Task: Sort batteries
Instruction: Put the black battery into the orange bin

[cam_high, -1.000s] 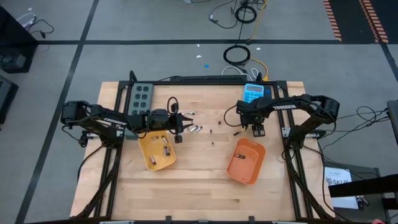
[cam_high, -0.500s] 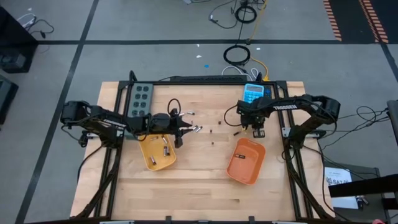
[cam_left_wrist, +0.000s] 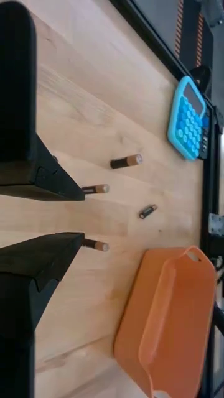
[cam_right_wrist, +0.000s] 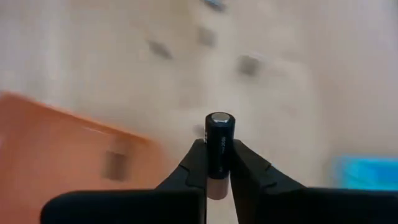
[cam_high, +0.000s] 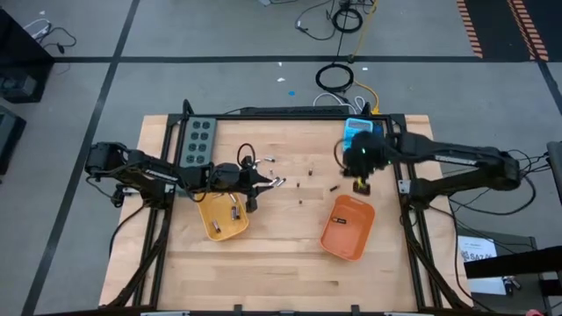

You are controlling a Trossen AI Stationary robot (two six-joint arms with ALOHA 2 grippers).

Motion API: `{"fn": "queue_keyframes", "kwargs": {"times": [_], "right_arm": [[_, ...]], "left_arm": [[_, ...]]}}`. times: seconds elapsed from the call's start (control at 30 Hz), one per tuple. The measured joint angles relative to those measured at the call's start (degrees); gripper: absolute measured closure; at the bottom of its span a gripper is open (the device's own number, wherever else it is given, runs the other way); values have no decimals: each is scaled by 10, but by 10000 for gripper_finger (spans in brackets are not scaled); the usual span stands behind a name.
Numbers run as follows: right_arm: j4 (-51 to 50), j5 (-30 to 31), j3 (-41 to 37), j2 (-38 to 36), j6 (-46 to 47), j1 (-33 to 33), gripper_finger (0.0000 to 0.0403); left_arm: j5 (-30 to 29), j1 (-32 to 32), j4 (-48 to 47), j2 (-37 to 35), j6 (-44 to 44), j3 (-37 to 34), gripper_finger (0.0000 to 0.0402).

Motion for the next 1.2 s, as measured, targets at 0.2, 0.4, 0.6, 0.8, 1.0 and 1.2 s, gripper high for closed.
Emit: {"fn": "queue_keyframes", "kwargs": {"times": [0.2,0.4,0.6,0.8,1.0,1.2], "right_arm": [[-1,-22,-25,13,156,138,380],[10,-31,-64,80,267,235,380],[20,-8,-66,150,315,266,368],[31,1,-66,185,337,267,300],[-21,-1,-21,174,336,266,287],[-69,83,93,168,291,246,289]], "left_arm": [[-19,7,-4,0,-5,0,300],[-28,7,6,0,-7,10,300],[-28,6,-15,0,-4,30,300],[-28,6,-9,0,-5,31,300],[-19,6,-12,0,0,31,300],[-6,-15,-6,0,42,31,300]]}}
